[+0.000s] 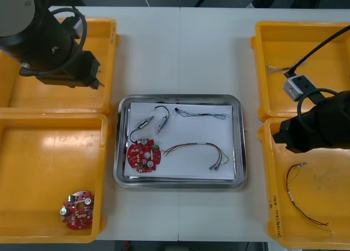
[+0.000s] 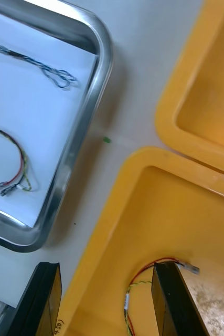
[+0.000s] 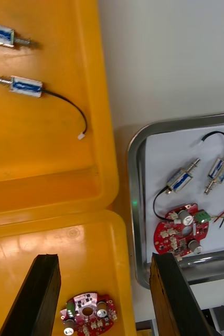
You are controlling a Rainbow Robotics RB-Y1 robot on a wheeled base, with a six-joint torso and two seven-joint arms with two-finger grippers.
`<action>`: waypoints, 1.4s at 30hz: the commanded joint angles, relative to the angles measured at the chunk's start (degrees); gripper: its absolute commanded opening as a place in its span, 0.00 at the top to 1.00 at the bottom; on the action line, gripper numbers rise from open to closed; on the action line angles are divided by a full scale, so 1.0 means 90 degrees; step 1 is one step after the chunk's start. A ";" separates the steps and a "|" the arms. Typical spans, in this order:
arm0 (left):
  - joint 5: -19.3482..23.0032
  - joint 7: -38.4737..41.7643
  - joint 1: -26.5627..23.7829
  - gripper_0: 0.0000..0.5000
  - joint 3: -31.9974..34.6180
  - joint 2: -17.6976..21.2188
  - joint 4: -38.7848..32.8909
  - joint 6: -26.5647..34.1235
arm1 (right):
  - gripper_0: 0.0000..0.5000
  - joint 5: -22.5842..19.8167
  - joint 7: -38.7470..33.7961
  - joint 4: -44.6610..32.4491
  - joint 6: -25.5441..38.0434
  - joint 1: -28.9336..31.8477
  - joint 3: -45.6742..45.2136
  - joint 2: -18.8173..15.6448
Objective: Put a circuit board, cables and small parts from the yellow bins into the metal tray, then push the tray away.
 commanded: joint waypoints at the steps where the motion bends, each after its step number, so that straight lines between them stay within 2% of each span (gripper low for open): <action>1: 0.0117 -0.0490 0.0376 0.00 0.0484 0.0452 -0.0266 0.0049 | 0.00 -0.0056 -0.0082 -0.0223 0.0019 -0.0555 0.0770 -0.0195; 10: -0.0079 -0.0705 0.0942 0.00 0.1129 0.0481 -0.0500 0.0049 | 0.00 -0.0036 0.0035 -0.0213 0.0019 -0.1092 0.2137 -0.0185; 16: -0.0264 -0.0852 0.1333 0.00 0.1441 0.0481 -0.0666 0.0049 | 0.00 0.0266 0.0103 -0.0213 0.0019 -0.1493 0.3133 -0.0185; 20: -0.0440 -0.1301 0.1587 0.00 0.1685 0.0481 -0.0676 0.0049 | 0.00 0.0510 0.0201 -0.0213 0.0019 -0.1727 0.3856 -0.0166; 27: -0.0811 -0.2033 0.2036 0.00 0.2125 0.0481 -0.0695 0.0049 | 0.00 0.1018 0.0640 0.0022 -0.0114 -0.2186 0.4920 0.0166; 34: -0.0811 -0.2277 0.2436 0.00 0.2516 0.0481 -0.0744 0.0049 | 0.00 0.1770 0.1363 0.0617 -0.0514 -0.2469 0.5662 0.0645; 42: -0.0831 -0.2414 0.2739 0.00 0.2779 0.0471 -0.0871 0.0049 | 0.00 0.1975 0.1753 0.1233 -0.1286 -0.2567 0.6199 0.0840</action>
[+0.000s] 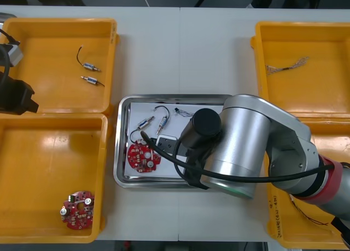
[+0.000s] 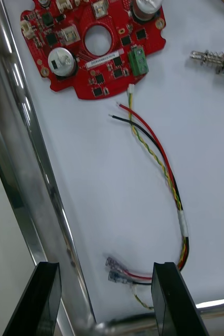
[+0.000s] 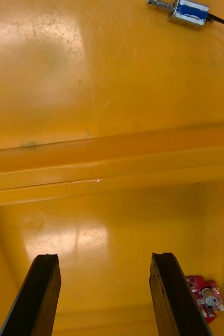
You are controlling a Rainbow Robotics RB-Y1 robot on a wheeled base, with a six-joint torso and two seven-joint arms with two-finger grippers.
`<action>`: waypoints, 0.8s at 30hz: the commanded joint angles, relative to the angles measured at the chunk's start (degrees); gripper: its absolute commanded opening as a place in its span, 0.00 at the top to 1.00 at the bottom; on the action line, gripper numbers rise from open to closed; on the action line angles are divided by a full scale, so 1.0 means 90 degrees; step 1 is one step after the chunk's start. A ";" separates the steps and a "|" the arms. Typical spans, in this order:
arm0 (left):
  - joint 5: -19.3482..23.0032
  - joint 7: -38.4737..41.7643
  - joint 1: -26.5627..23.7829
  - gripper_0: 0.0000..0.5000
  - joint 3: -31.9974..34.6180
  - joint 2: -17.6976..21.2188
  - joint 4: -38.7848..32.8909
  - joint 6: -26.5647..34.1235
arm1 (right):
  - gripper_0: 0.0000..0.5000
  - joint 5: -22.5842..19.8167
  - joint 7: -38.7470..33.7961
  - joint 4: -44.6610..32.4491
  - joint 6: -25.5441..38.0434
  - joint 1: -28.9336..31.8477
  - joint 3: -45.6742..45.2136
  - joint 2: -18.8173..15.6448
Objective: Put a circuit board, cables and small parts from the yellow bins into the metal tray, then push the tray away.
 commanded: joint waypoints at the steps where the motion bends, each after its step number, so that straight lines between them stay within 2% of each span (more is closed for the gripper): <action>1: -0.0073 0.0098 0.0224 0.00 0.0301 0.0243 -0.0274 0.0044 | 0.00 0.0073 0.0300 0.0134 -0.0366 -0.0208 0.0442 0.0151; 15: -0.0112 0.0215 0.0449 0.00 0.0750 0.0077 -0.0323 0.0044 | 0.00 0.0210 0.0134 0.0222 -0.0454 -0.0199 0.1282 0.0161; 24: -0.0181 0.0371 0.0762 0.00 0.0926 -0.0040 -0.0655 0.0044 | 0.00 0.0728 0.0095 0.0222 -0.0561 0.0026 0.1585 0.0297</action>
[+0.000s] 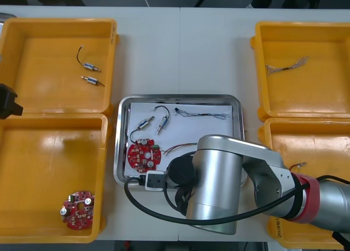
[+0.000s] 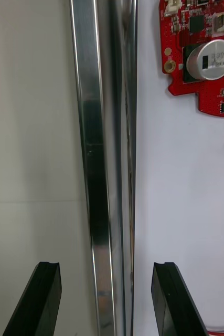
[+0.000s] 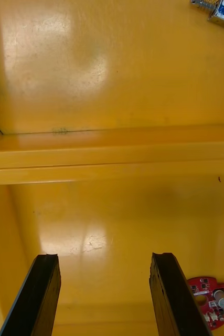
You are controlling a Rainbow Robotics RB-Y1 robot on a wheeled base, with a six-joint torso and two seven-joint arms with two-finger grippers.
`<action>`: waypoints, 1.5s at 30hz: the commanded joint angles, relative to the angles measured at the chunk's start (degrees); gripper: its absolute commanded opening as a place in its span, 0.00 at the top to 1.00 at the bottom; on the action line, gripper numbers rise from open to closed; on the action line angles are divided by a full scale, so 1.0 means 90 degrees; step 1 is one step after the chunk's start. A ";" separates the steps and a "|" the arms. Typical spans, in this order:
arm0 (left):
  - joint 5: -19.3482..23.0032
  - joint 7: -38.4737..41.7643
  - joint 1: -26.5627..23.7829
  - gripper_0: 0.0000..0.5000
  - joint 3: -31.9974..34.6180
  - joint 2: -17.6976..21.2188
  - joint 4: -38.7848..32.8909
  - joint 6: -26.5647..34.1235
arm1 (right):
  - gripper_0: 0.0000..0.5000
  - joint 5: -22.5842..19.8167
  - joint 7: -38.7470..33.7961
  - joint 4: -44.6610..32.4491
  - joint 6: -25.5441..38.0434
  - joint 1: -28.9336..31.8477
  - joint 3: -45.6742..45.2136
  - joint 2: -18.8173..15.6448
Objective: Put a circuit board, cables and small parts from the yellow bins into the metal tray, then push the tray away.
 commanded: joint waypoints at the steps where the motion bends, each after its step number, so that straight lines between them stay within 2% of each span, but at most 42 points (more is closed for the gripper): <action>1: -0.0050 0.0380 0.0233 0.00 0.0289 -0.0033 -0.0312 0.0044 | 0.00 0.0294 -0.0083 -0.0066 -0.0080 0.0097 0.0174 0.0265; 11: -0.0050 0.0478 0.0448 0.00 0.0357 -0.0111 -0.0536 0.0044 | 0.00 0.0558 -0.0083 0.0452 -0.0275 0.0263 0.0174 0.0567; 25: -0.0040 0.0478 0.0467 0.00 0.0357 -0.0111 -0.0536 0.0044 | 0.00 0.0724 -0.0083 0.0696 -0.0383 0.0322 0.0174 0.0665; 26: -0.0040 0.0478 0.0467 0.00 0.0357 -0.0111 -0.0536 0.0044 | 0.08 0.0724 -0.0083 0.0696 -0.0393 0.0322 0.0174 0.0665; 27: -0.0040 0.0478 0.0467 0.00 0.0357 -0.0111 -0.0536 0.0044 | 0.33 0.0734 -0.0083 0.0696 -0.0383 0.0322 0.0174 0.0675; 28: -0.0040 0.0478 0.0467 0.00 0.0357 -0.0111 -0.0536 0.0044 | 0.47 0.0734 -0.0083 0.0696 -0.0383 0.0322 0.0174 0.0675; 29: -0.0040 0.0478 0.0467 0.00 0.0357 -0.0111 -0.0536 0.0044 | 0.73 0.0724 -0.0083 0.0696 -0.0383 0.0322 0.0174 0.0675; 30: -0.0040 0.0478 0.0467 0.00 0.0357 -0.0111 -0.0536 0.0044 | 0.86 0.0734 -0.0083 0.0696 -0.0383 0.0312 0.0174 0.0675; 31: -0.0040 0.0478 0.0467 0.00 0.0357 -0.0111 -0.0536 0.0044 | 0.93 0.0743 -0.0083 0.0696 -0.0383 0.0312 0.0174 0.0675; 32: -0.0040 0.0478 0.0467 0.00 0.0357 -0.0111 -0.0536 0.0044 | 0.94 0.0763 -0.0083 0.0696 -0.0383 0.0303 0.0174 0.0665; 33: -0.0040 0.0478 0.0467 0.00 0.0357 -0.0111 -0.0536 0.0044 | 1.00 0.0782 -0.0083 0.0696 -0.0383 0.0293 0.0174 0.0665; 38: -0.0040 0.0478 0.0467 0.00 0.0357 -0.0111 -0.0536 0.0044 | 1.00 0.0870 -0.0083 0.0706 -0.0432 0.0185 0.0174 0.0626; 45: -0.0040 0.0478 0.0467 0.00 0.0357 -0.0111 -0.0536 0.0044 | 1.00 0.0900 -0.0093 0.0696 -0.0734 -0.0039 0.0183 0.0314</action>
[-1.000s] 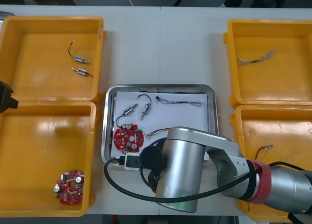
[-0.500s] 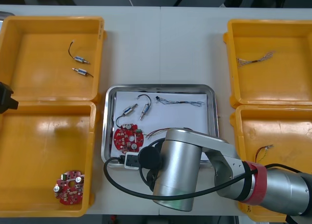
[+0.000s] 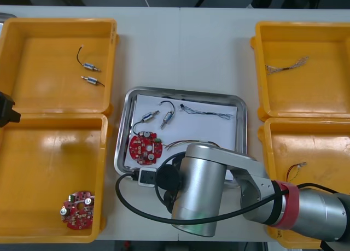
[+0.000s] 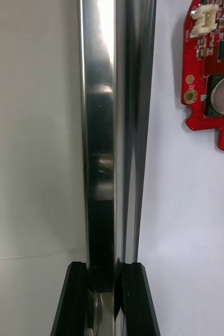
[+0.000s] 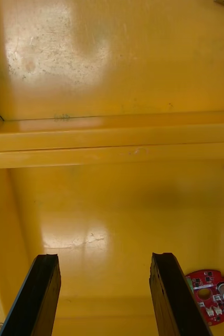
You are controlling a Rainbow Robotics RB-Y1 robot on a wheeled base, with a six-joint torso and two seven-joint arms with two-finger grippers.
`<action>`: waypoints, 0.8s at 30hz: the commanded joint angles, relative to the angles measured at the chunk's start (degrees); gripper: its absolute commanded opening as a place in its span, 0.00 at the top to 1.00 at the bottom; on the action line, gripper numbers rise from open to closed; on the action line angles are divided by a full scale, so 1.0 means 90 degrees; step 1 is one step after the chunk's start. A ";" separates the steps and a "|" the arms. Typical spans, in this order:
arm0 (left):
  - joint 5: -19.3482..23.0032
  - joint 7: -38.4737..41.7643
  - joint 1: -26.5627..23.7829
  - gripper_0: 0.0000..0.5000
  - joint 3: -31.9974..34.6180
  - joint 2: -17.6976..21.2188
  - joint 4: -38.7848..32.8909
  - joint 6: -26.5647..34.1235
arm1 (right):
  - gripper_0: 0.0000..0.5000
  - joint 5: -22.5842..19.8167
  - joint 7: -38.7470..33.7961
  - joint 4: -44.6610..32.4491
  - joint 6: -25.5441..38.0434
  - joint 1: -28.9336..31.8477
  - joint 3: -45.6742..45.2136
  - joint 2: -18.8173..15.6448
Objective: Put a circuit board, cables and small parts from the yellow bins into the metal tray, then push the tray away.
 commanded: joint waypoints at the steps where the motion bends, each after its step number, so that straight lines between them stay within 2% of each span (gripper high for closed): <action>1: -0.0037 0.0457 0.0100 0.00 0.0199 -0.0063 -0.0196 0.0044 | 1.00 0.0029 -0.0083 -0.0088 -0.0258 -0.0314 0.0107 -0.0220; 6: -0.0037 0.0457 0.0100 0.00 0.0199 -0.0063 -0.0196 0.0044 | 1.00 0.0029 -0.0122 -0.0088 -0.0385 -0.0754 0.0448 -0.0493; 14: -0.0037 0.0457 0.0100 0.00 0.0199 -0.0063 -0.0196 0.0044 | 1.00 0.0029 -0.0063 -0.0088 -0.0385 -0.1096 0.0468 -0.0708; 24: -0.0037 0.0457 0.0100 0.00 0.0199 -0.0063 -0.0196 0.0044 | 1.00 -0.0167 -0.0044 0.0332 -0.0395 -0.1594 0.0478 -0.0581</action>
